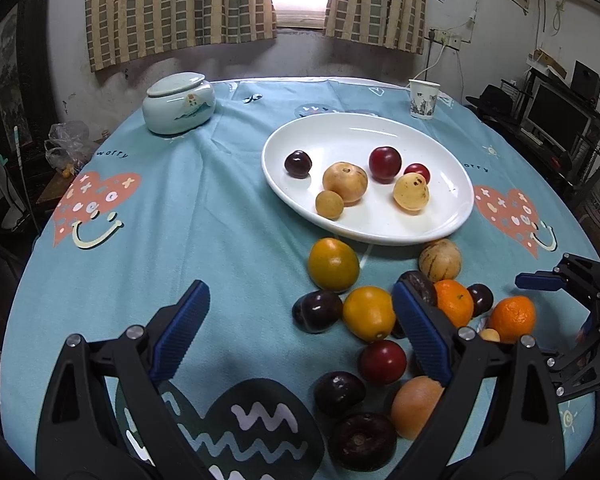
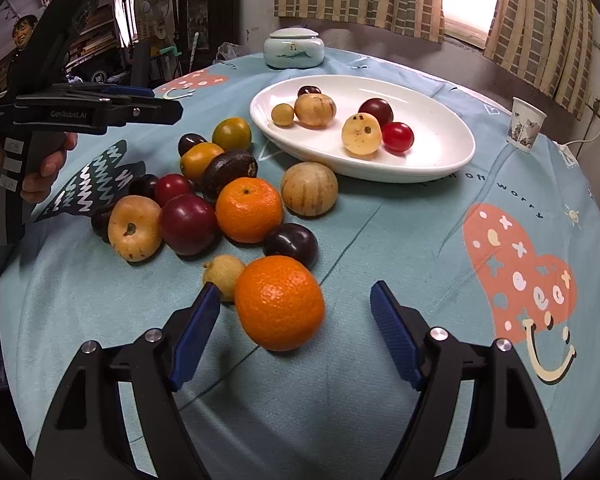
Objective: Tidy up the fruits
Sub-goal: 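Move both open tools back to the fruit pile, then grasp the orange with the right tool while the left tool grasps a dark purple plum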
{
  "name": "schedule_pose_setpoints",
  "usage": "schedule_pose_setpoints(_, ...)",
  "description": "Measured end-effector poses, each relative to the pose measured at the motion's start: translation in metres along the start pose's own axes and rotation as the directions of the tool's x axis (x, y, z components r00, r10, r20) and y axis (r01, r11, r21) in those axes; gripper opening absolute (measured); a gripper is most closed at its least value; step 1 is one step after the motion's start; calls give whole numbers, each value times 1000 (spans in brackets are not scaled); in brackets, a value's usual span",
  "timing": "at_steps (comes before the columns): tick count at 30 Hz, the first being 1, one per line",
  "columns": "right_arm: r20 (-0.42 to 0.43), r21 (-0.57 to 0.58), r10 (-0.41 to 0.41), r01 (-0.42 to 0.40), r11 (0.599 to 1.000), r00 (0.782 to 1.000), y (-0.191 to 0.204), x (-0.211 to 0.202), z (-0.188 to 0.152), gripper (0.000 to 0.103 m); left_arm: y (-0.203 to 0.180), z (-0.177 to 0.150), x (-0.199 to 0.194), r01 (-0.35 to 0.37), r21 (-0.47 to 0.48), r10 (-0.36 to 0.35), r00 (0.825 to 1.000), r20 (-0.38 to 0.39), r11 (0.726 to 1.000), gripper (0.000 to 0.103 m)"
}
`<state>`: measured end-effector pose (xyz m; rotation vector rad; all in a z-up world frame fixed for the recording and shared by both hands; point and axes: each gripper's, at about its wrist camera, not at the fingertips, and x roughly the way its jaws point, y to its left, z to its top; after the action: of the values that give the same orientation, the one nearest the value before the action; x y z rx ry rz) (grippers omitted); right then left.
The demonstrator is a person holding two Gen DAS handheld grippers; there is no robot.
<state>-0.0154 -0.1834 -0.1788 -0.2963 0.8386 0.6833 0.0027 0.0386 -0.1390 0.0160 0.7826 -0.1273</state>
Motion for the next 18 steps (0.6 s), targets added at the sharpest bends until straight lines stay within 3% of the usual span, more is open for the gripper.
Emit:
schedule_pose_setpoints(3, -10, -8, 12, -12, 1000, 1000, 2, 3, 0, 75, 1, -1, -3, 64, 14, -64, 998, -8, 998, 94)
schedule_pose_setpoints(6, 7, -24, 35, -35, 999, 999, 5, 3, 1, 53, 3, -11, -11, 97, 18, -97, 995, -26, 995, 94)
schedule_pose_setpoints(7, 7, -33, 27, -27, 999, 1000, 7, 2, 1, 41, 3, -16, -17, 115, 30, -114, 993, -24, 993, 94)
schedule_pose_setpoints(10, 9, -53, 9, -9, 999, 1000, 11, 2, 1, 41, -3, -40, -36, 153, 115, -150, 988, -35, 982, 94)
schedule_pose_setpoints(18, 32, -27, 4, -3, 1000, 999, 5, -7, 0, 41, -31, -76, -29, 92, 293, -54, 989, -135, 952, 94)
